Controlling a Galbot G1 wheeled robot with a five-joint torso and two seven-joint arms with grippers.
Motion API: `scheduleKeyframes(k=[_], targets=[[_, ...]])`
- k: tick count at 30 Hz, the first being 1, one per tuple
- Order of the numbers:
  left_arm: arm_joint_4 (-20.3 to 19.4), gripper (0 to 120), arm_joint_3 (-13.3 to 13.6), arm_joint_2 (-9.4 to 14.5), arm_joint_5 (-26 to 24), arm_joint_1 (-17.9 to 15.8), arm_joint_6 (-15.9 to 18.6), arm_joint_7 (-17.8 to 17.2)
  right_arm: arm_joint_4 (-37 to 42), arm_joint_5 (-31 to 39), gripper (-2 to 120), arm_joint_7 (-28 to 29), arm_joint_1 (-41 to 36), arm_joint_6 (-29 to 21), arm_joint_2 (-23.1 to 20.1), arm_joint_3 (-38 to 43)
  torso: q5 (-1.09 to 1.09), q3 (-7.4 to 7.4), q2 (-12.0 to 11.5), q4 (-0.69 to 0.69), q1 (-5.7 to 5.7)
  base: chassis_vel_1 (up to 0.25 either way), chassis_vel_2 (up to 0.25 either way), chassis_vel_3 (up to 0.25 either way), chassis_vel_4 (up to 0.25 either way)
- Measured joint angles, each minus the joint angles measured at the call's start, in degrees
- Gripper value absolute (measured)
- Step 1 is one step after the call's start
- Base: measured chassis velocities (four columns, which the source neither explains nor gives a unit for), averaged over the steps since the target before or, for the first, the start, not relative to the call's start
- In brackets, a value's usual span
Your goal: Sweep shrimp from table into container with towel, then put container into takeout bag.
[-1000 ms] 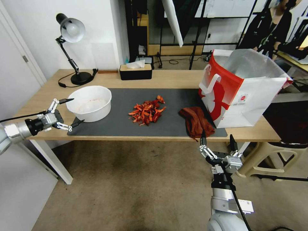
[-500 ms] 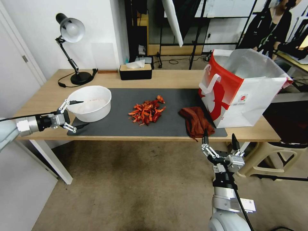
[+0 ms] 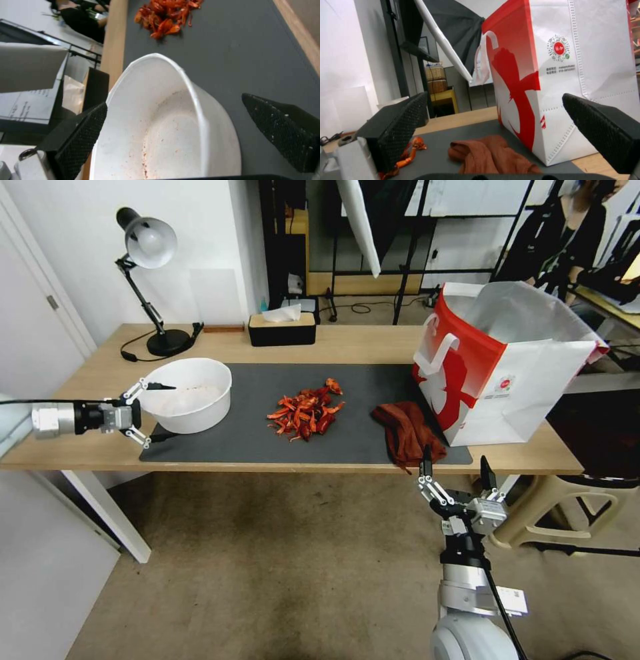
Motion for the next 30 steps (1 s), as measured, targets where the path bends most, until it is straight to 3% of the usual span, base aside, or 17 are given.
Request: scheduleKeyframes(k=[5, 7, 15, 30], targets=[[1.12, 100, 1.15, -2.1, 4.41, -3.92, -0.28, 3.21, -0.26, 0.13, 100, 0.11, 0.26, -0.03, 0.04, 0.04, -0.02, 0.0, 0.0, -0.01, 0.0, 0.0, 0.0, 0.0, 0.0], [1.76, 99, 2.01, -3.18, 6.64, -6.22, -0.29, 6.6, -0.25, 0.44, 100, 0.21, 0.34, -0.19, -0.06, 0.34, 0.0, 0.0, 0.0, -0.01, 0.0, 0.0, 0.0, 0.0, 0.0], [3.27, 96, 2.57, -5.26, 11.53, -9.67, -0.32, 12.44, -0.09, 0.74, 100, 0.28, 0.34, -0.21, -0.04, 0.68, -0.01, 0.0, 0.0, 0.0, 0.0, 0.0, 0.0, 0.0, 0.0], [4.97, 85, 3.61, -7.67, 18.17, -13.16, -1.89, 16.79, -0.2, 0.49, 100, 0.34, 0.3, -0.07, 0.45, 0.38, 0.0, 0.0, 0.0, 0.0, 0.0, 0.0, 0.0, 0.0, 0.0]])
